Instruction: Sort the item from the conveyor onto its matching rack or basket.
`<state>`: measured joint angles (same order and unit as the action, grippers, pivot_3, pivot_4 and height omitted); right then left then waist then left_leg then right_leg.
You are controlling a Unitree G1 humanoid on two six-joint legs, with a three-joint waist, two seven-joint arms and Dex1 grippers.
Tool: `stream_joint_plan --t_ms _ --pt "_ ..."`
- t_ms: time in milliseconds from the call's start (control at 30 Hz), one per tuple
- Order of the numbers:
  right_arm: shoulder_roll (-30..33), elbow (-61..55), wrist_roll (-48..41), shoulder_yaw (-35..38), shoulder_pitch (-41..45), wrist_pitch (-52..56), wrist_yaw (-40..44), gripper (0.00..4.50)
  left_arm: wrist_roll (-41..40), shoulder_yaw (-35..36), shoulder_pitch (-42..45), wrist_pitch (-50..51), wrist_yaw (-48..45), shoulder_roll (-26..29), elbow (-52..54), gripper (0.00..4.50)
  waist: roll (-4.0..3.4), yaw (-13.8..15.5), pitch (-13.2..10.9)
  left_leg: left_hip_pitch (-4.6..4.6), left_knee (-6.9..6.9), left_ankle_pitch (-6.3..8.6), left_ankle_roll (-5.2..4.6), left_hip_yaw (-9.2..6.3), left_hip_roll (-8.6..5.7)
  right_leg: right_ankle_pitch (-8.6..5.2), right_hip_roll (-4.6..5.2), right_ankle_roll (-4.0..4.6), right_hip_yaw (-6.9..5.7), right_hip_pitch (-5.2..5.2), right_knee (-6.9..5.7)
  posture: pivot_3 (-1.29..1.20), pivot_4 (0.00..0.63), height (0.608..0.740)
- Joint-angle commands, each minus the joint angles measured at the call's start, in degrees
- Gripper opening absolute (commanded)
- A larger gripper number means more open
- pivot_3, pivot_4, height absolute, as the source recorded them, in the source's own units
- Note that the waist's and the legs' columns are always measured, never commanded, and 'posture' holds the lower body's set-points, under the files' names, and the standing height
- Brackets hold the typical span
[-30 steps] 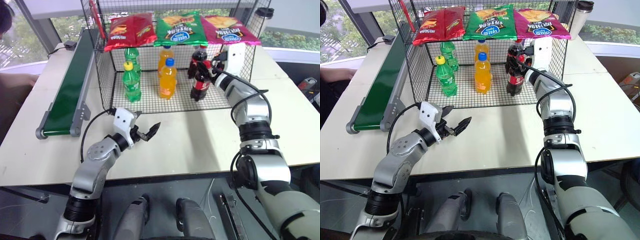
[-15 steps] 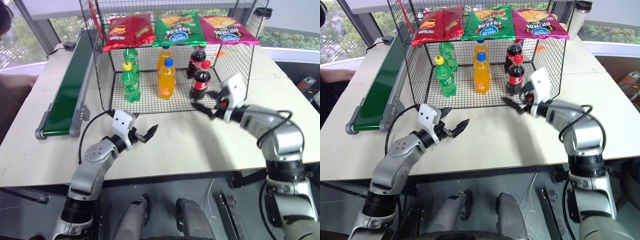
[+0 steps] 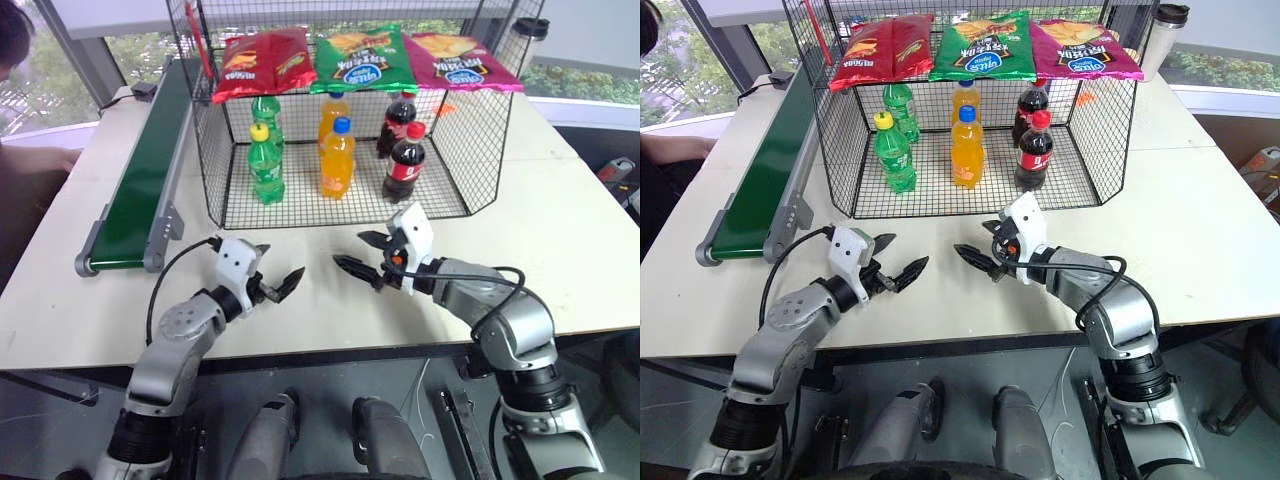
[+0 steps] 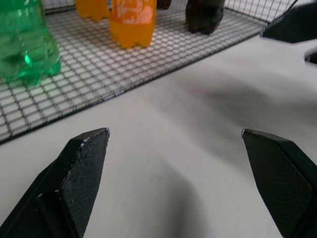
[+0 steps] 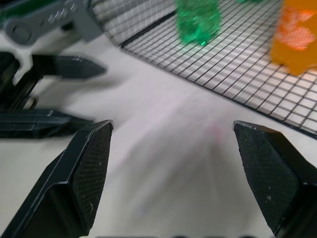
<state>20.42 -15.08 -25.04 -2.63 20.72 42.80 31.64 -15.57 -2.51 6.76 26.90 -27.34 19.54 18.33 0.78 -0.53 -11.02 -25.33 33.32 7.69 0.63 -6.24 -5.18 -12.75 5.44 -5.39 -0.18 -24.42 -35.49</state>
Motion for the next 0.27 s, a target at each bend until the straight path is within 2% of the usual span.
stream_joint_plan --t_ms 33,267 --pt "-1.91 1.16 -1.32 2.82 0.07 -1.97 -1.26 3.98 -0.41 1.28 0.27 -0.81 0.32 0.17 1.36 4.5 0.0 -0.04 0.0 0.0 0.0 0.0 0.0 0.0 0.0 0.0 0.0 0.0 0.0 0.0 0.0 0.0 0.15 0.738" --pt "-3.24 3.64 -0.18 2.53 -1.22 -4.79 -1.88 3.98 -0.06 1.38 0.48 -1.49 0.53 0.01 0.47 4.5 -0.01 -0.07 0.0 0.0 -0.02 0.0 0.0 0.0 0.0 0.0 -0.08 0.0 0.0 -0.02 0.0 0.0 0.15 0.738"
